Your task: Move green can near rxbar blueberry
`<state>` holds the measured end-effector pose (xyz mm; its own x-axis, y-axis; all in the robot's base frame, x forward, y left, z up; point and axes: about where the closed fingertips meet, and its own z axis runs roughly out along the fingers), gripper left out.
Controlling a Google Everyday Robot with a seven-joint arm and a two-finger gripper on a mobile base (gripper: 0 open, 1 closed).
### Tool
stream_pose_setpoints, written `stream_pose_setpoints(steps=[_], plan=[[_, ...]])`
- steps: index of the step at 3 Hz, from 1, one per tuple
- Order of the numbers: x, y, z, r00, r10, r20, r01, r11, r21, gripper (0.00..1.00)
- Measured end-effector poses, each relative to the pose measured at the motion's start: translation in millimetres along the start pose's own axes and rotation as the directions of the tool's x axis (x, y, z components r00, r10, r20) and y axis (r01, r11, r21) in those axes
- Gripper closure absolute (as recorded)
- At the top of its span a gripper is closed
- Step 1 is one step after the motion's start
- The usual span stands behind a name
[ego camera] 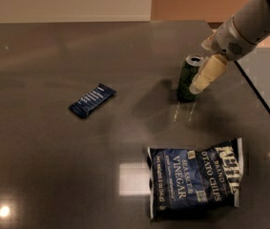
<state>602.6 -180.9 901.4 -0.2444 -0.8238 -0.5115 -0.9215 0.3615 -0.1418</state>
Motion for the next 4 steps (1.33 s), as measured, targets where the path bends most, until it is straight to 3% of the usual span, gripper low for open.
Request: stream_pose_setpoints(steps=[2,4], plan=[[-4,4,5,1.0,0.006,0.016,-0.006,0.9999,-0.012,0.47],[-33,16,9,0.998,-0.029,0.052,0.032,0.9976,-0.061,0.94]])
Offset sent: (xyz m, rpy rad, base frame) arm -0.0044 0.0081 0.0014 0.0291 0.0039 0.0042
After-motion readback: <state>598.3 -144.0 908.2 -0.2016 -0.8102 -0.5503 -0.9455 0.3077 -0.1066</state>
